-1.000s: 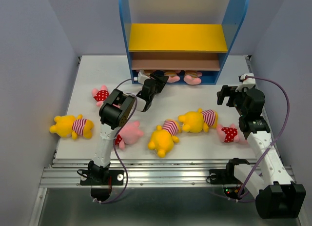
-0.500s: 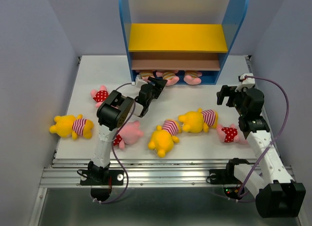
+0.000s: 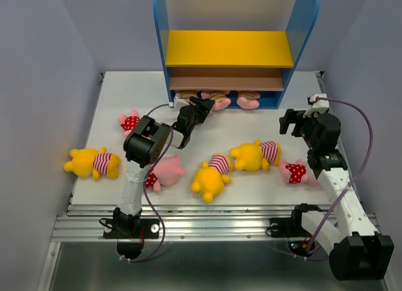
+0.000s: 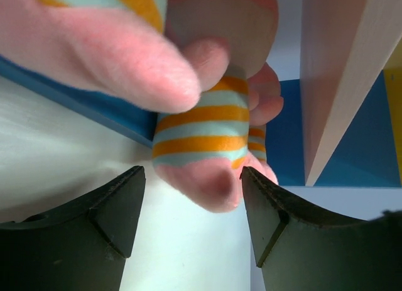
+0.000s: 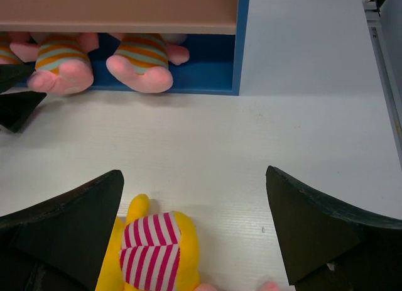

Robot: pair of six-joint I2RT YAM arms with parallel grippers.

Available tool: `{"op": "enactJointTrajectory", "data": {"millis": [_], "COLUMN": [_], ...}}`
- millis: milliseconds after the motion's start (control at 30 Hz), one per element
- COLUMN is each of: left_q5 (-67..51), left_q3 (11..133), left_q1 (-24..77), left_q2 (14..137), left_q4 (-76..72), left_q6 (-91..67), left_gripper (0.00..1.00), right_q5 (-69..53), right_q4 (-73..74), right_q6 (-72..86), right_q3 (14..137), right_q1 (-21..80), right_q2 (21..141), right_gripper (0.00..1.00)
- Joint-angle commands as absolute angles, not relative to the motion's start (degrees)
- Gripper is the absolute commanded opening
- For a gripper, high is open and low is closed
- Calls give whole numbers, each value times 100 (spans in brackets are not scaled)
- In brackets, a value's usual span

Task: Place and organize the stuffed toys onto the shelf
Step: Adjust the position of the stuffed toy

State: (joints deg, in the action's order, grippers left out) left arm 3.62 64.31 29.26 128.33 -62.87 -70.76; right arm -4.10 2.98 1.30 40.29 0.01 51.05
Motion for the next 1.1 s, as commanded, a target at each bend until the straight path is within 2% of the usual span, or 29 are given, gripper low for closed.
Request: {"op": "enactJointTrajectory", "data": {"millis": [0,500,767,1067], "left_q5": [211,44,53,26], "left_q3": [6829,6803,6663,6680], "left_q1": [2900,2909,2944,2971], "left_q2": [12559,12621,12472,12463], "left_q4": [-6329,-6258,-6345,-6284], "left_q6": [-7005,-7119,-6803,-6803], "left_gripper": [69,60,73,74], "right_q5": [-413,-404,-404,-413], "right_q4": [-114,-114,-114,-114], "right_q6": [70,79,70,70], "right_q3": [3973,3973,3973,3973], "right_q1": [-26,-26,-26,-26], "right_q2": [5106,5115,5124,5115], "right_gripper": [100,100,100,100]}}
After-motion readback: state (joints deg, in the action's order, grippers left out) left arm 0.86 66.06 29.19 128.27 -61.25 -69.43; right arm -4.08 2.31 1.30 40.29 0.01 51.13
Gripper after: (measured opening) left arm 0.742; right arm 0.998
